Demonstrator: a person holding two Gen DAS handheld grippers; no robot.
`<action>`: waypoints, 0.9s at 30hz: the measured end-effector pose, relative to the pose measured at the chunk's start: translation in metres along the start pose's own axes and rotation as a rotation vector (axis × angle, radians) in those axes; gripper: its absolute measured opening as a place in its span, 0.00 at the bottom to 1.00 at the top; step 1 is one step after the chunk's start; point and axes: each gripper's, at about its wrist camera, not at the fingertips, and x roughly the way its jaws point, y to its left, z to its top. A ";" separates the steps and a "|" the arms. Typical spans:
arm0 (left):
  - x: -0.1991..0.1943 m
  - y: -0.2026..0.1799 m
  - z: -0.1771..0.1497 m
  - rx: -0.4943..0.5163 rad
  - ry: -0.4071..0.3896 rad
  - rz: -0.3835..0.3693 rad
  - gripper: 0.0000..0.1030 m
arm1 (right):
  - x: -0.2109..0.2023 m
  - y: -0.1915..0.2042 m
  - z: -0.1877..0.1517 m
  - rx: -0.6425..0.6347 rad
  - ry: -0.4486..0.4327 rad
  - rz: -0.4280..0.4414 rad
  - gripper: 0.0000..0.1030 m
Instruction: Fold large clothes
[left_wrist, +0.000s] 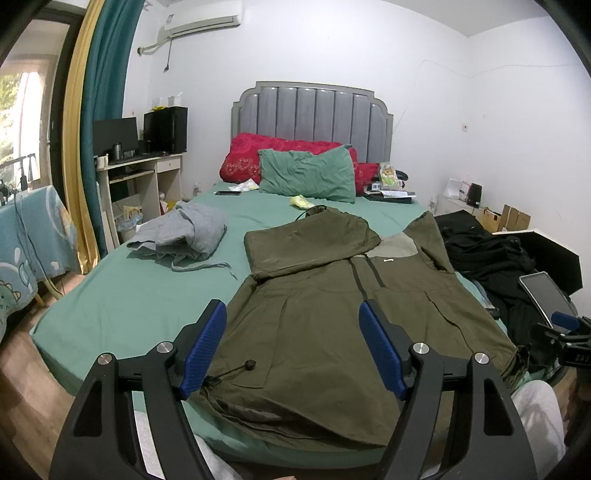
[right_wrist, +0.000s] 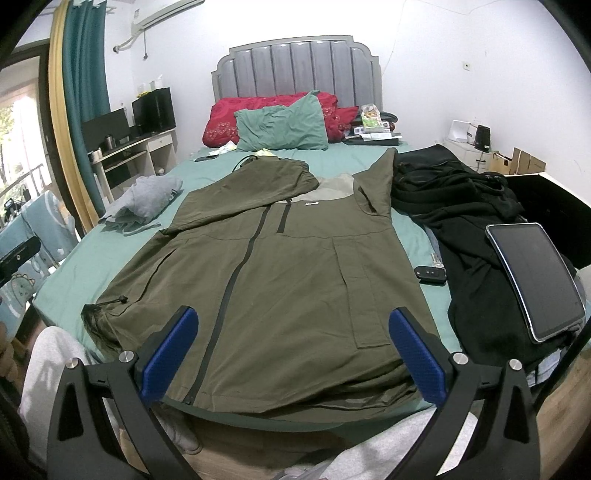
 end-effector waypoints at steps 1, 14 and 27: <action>0.000 0.000 0.000 0.001 0.000 0.000 0.75 | 0.000 0.000 0.000 0.000 0.000 0.001 0.99; 0.000 0.000 0.001 0.003 0.002 0.001 0.75 | 0.000 0.000 0.001 0.001 -0.002 0.002 0.99; -0.004 0.000 0.005 0.008 0.000 -0.006 0.75 | -0.001 -0.001 0.000 0.002 -0.004 0.002 0.99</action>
